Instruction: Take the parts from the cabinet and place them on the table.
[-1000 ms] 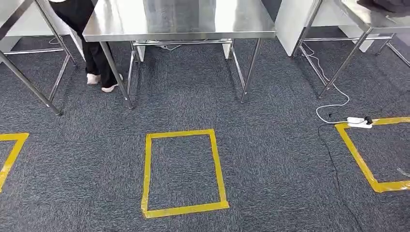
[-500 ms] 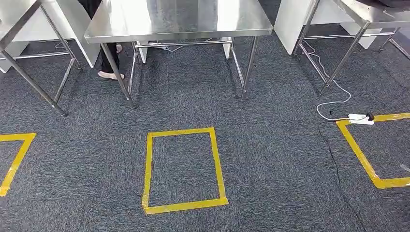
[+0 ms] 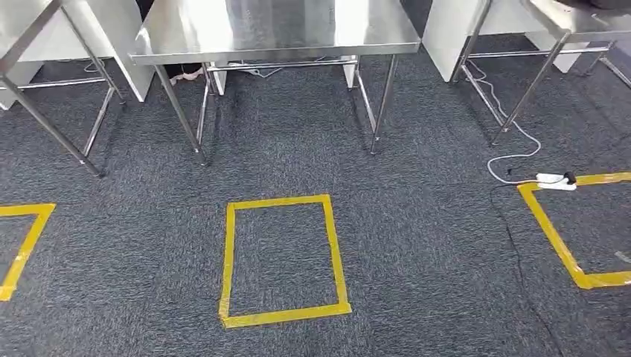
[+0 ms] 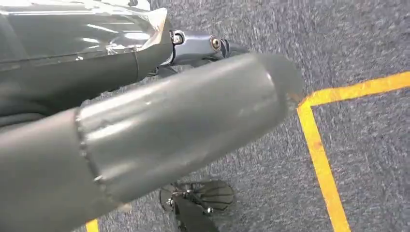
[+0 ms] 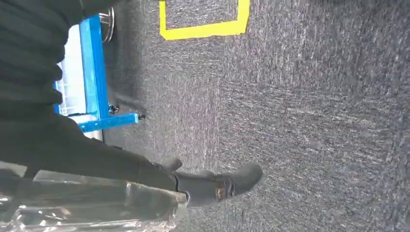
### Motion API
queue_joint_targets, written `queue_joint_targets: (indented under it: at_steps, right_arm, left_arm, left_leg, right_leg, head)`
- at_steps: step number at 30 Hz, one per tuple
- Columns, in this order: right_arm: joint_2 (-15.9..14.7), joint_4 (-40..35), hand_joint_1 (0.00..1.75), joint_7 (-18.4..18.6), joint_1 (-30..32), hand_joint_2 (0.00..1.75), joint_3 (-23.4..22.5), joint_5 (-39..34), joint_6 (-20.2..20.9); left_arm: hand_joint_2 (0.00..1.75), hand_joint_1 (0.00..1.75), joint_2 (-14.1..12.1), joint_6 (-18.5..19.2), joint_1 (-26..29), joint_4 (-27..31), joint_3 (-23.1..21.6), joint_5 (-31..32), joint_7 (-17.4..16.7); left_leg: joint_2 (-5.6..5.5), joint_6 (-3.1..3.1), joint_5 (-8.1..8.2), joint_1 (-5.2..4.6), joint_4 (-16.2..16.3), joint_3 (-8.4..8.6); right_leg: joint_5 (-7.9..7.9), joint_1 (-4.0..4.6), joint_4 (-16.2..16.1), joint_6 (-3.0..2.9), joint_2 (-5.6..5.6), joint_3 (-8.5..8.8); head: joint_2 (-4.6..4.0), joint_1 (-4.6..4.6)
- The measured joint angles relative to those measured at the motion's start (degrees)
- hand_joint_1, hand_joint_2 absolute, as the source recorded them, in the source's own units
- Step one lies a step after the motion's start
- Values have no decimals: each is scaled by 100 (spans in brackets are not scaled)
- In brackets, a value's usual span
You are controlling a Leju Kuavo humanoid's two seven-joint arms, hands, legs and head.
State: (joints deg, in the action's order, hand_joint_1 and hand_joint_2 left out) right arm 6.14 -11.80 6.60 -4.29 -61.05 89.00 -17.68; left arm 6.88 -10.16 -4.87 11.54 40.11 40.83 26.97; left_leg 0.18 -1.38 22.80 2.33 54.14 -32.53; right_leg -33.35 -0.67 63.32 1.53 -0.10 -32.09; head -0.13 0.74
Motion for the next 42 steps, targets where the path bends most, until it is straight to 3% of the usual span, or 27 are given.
queue_joint_targets:
  at_steps: [2, 3, 4, 6, 7, 8, 9, 10, 13, 16, 17, 18, 20, 22, 23, 26, 28, 29, 31, 33, 34, 36, 37, 38, 39, 40, 42]
  right_arm:
    - [-13, 0, 0, 0, 5, 175, 0, -13, 0]
    - [-17, 0, 0, 0, 14, 175, 0, -20, 0]
    - [-26, 0, 0, 4, 16, 175, 0, -24, 0]
    - [-39, 0, 0, 4, 7, 175, 0, -26, 0]
    - [-39, 0, 0, 4, 0, 175, 0, -26, 0]
    - [44, 18, 0, 4, -10, 175, 0, -26, 13]
    - [-18, -9, 0, 4, -14, 175, 0, -26, 9]
    - [-6, -2, 0, 4, 6, 175, 0, -28, 11]
    - [-7, -2, 0, 4, -3, 175, 0, -26, 7]
    - [-7, -2, 0, 4, 2, 175, 0, -26, 7]
    - [-4, -2, 0, 4, 4, 175, 0, -28, 7]
    - [-2, -2, 0, 4, 9, 175, 0, -29, 7]
    - [-2, -2, 0, 4, 32, 175, 0, -37, 4]
    - [7, -2, 0, 4, 27, 175, 0, -37, -2]
    - [53, 2, 0, 4, 30, 175, 0, -37, -2]
    - [37, 0, 0, 4, 8, 175, 0, -39, -7]
    - [26, -2, 0, 4, 2, 175, 0, -35, -9]
    - [35, 0, 0, 4, 6, 175, 0, -35, -11]
    - [33, 0, 0, 2, 6, 175, 0, -33, -11]
    - [15, -2, 0, 2, 14, 175, 0, -26, -11]
    - [13, 0, 0, 4, 31, 175, 0, -26, -11]
    - [-4, -2, 0, 4, 35, 175, 0, -26, -11]
    - [-18, -2, 0, 2, 28, 0, 0, -24, -11]
    - [-11, 0, 0, 4, 18, 0, 0, -20, -11]
    - [-7, -2, 0, 4, 8, 0, 0, -20, -11]
    - [0, 0, 0, 4, 11, 0, 0, -18, -11]
    - [0, 0, 0, 4, 13, 0, 0, -15, -11]
  left_arm:
    - [0, 0, 9, 0, 4, 0, 0, 7, -2]
    - [0, 0, 11, 0, 4, 0, 2, 7, -4]
    - [0, 0, 17, 0, 4, 0, 2, 7, -4]
    - [0, 0, 28, 0, 4, -2, 2, 7, -4]
    - [0, 0, 24, 2, 3, 0, 2, 7, -4]
    - [0, 0, -35, 0, 5, 11, 4, 7, -11]
    - [0, 0, -4, 0, 3, 7, 4, 7, -5]
    - [0, 0, 0, 2, 0, 7, 2, 9, -6]
    - [0, 0, -2, 2, 19, 4, 4, 9, -7]
    - [0, 0, 0, 4, 17, 4, 2, 9, -7]
    - [0, 0, -2, 4, 20, 4, 2, 9, -7]
    - [0, 0, -2, 4, 25, 4, 4, 9, -7]
    - [0, 0, 0, 9, 27, 4, 4, 15, -9]
    - [0, 0, -7, 15, 21, 4, 4, 24, -9]
    - [0, 0, -40, 15, 12, 7, 4, 24, -13]
    - [0, 0, -26, 20, 10, 4, 2, 44, -17]
    - [0, 0, -11, 20, 8, 4, 4, 42, -18]
    - [0, 0, -13, 17, 4, 5, 4, 42, -15]
    - [0, 0, -17, 17, -4, 7, 7, 39, -18]
    - [0, 0, -7, 17, 3, 4, 11, 22, -17]
    - [0, 0, -4, 17, 3, 4, 17, 22, -18]
    - [0, 0, 4, 17, 3, 4, 26, 22, -20]
    - [0, 0, 9, 17, 3, 4, 35, 22, -22]
    - [0, 0, 4, 17, 1, 4, 42, 22, -22]
    - [0, 0, 7, 15, 0, 4, 48, 20, -22]
    - [0, 0, 6, 13, -4, 4, 50, 13, -18]
    - [0, 0, 2, 11, 1, 4, 55, 11, -17]
  left_leg:
    - [6, 33, -22, 4, 4, -50]
    - [5, 60, -39, 19, 8, -70]
    - [-1, 96, -54, 53, 18, -90]
    - [-7, 216, -57, 157, 107, -161]
    - [1, 294, -40, 186, 198, -208]
    - [-20, 380, -9, 143, 233, -226]
    - [-17, 434, 34, 136, 286, -237]
    - [-15, 448, 12, 133, 265, -214]
    - [-8, 475, 67, 211, 307, -220]
    - [-3, 363, 1013, 109, 1619, -748]
    - [-5, 324, 1199, 75, 2027, -901]
    - [-6, 270, 1253, 34, 2230, -947]
    - [-8, 86, 981, -81, 1826, -623]
    - [-34, -166, 597, -222, 876, -61]
    - [-22, -290, 661, -266, 661, 59]
    - [25, -250, 605, -329, 583, 43]
    - [49, -224, 472, -222, 383, 120]
    - [45, -226, 446, -258, 323, 132]
    - [58, -258, 399, -231, 317, 80]
    - [63, -235, 377, -229, 322, 40]
    - [62, -213, 363, -216, 324, 31]
    - [57, -175, 344, -179, 337, 19]
    - [56, -150, 347, -164, 360, 13]
    - [63, -99, 353, -176, 393, -6]
    - [58, -39, 384, -204, 422, -20]
    - [51, -17, 382, -215, 421, -23]
    - [44, -148, 409, -191, 411, -27]
  right_leg:
    - [-294, -76, 823, 71, 2, -399]
    - [-280, -115, 905, 128, 2, -432]
    - [-151, -164, 689, 227, 1, -314]
    - [256, -268, -328, 458, -3, 224]
    - [320, -317, -693, 535, -39, 422]
    - [311, -232, -547, 506, 17, 253]
    - [318, -232, -510, 301, 29, 252]
    - [294, -243, -488, 179, 26, 241]
    - [354, -203, -444, -16, 9, 195]
    - [423, -116, -441, -124, -10, 145]
    - [446, -70, -438, -157, -15, 99]
    - [462, -27, -432, -180, -13, 67]
    - [485, 67, -433, -214, -11, 52]
    - [485, 124, -435, -214, 0, 69]
    - [483, 148, -427, -209, -7, 59]
    - [518, 126, -431, -158, -24, 24]
    - [495, 188, -383, -115, -24, -20]
    - [426, 148, -301, -92, -13, -69]
    - [24, 115, 466, -98, 6, -415]
    - [-199, 42, 1144, -15, 6, -695]
    - [-152, 1, 1130, 50, 5, -661]
    - [159, -69, 404, 211, 3, -243]
    - [348, -116, -147, 284, -2, 62]
    - [367, -158, -544, 297, -10, 239]
    - [399, -74, -575, 212, 38, 213]
    - [424, -112, -589, 141, 39, 211]
    - [432, -109, -587, 114, 36, 224]
  head:
    - [0, 11]
    - [0, 6]
    - [0, 8]
    - [0, 2]
    - [0, -7]
    - [0, -87]
    - [0, -103]
    - [0, -44]
    - [0, 13]
    - [0, 30]
    - [0, 24]
    - [0, 26]
    - [0, 24]
    - [0, 22]
    - [0, 2]
    - [0, 20]
    - [0, 20]
    - [0, 20]
    - [0, 6]
    - [0, 15]
    - [0, 4]
    - [0, 4]
    - [0, 6]
    - [0, -5]
    - [0, -1]
    - [0, 31]
    - [0, 37]
